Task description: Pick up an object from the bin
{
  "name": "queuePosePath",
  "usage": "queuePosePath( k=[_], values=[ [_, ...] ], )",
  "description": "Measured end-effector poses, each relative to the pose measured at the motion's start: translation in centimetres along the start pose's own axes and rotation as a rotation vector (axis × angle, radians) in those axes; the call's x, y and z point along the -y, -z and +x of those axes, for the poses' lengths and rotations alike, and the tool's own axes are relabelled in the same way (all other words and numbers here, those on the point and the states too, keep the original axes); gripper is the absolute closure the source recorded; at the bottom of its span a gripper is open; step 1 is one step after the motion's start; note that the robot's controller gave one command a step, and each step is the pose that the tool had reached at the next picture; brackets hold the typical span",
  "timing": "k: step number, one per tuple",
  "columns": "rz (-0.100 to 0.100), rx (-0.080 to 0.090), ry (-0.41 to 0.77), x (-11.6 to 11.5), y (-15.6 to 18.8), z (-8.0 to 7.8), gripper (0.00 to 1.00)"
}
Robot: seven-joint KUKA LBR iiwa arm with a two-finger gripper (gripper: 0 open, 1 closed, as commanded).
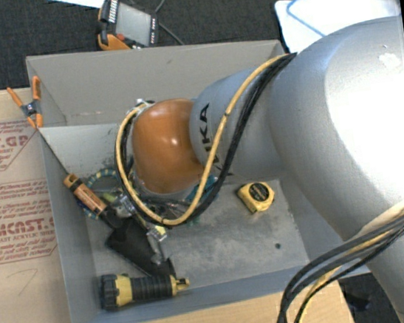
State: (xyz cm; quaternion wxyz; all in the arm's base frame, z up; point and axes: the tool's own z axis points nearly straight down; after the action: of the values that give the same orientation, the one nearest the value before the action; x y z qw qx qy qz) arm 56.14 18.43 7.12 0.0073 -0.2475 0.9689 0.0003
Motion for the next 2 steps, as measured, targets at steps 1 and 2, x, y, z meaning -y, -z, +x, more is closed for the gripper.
queuePosePath(
  k=[1,2],
  values=[
    [0.004,0.013,-0.292,-2.66,5.15,-0.83,1.00],
    [0.003,0.013,-0.292,-2.66,5.15,-0.83,1.00]
  ],
)
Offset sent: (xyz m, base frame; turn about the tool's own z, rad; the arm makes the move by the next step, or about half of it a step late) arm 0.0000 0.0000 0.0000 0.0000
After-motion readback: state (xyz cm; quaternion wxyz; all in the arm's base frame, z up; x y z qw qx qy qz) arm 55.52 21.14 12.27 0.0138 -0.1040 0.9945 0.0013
